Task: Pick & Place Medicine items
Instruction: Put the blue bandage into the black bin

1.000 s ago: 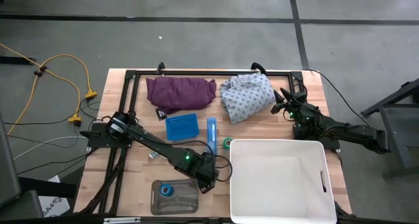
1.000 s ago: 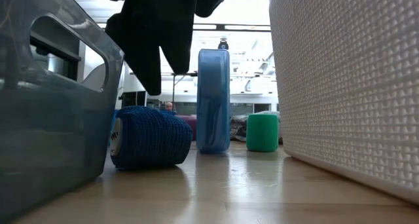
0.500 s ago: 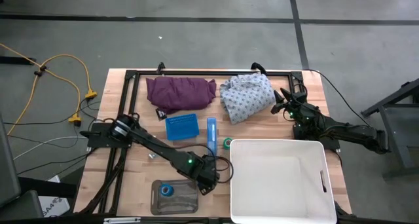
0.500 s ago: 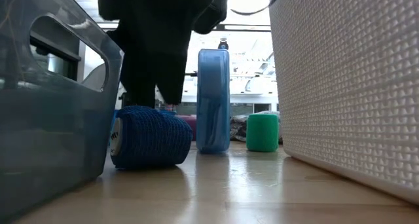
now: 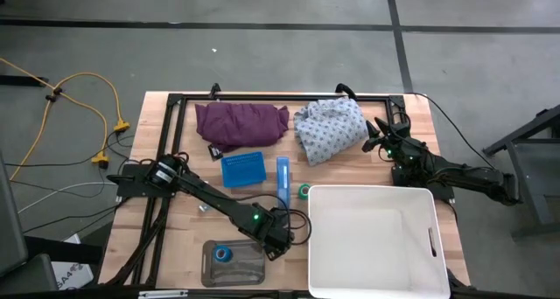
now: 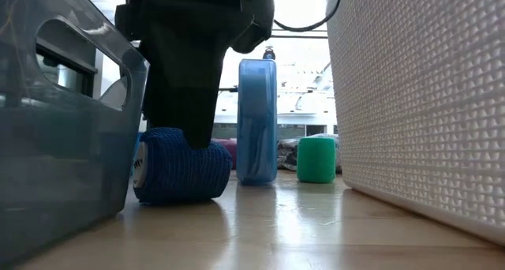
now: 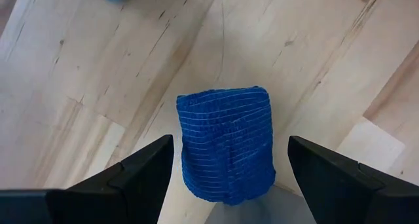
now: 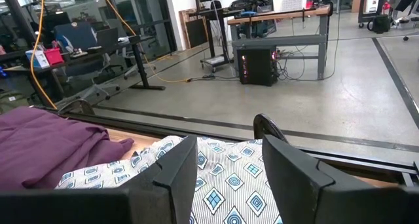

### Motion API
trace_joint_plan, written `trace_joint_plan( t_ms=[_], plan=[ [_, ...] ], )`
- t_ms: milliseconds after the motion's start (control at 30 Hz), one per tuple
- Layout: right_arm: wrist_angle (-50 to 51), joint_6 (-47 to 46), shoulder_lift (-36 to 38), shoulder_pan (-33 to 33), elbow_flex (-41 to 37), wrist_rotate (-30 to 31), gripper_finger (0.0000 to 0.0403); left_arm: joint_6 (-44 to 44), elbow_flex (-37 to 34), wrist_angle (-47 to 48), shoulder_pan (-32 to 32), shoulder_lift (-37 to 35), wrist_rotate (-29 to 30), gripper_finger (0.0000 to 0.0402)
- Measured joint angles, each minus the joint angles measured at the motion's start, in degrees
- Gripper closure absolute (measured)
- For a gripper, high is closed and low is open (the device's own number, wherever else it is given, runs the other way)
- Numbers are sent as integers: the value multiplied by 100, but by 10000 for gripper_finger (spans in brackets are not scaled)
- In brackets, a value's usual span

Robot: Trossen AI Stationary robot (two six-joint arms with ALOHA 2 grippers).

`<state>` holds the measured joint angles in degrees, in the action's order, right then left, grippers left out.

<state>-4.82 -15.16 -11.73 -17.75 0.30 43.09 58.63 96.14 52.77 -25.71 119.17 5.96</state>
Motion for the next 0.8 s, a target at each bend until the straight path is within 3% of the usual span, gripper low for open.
trace_joint_plan(
  t_ms=[500, 800],
  plan=[
    [0, -1, -1, 1, 1, 0, 243, -15, -35, -7, 4, 68, 15, 114],
    [0, 0, 0, 1, 0, 0, 243, -13, -35, -9, 4, 68, 13, 166]
  ],
)
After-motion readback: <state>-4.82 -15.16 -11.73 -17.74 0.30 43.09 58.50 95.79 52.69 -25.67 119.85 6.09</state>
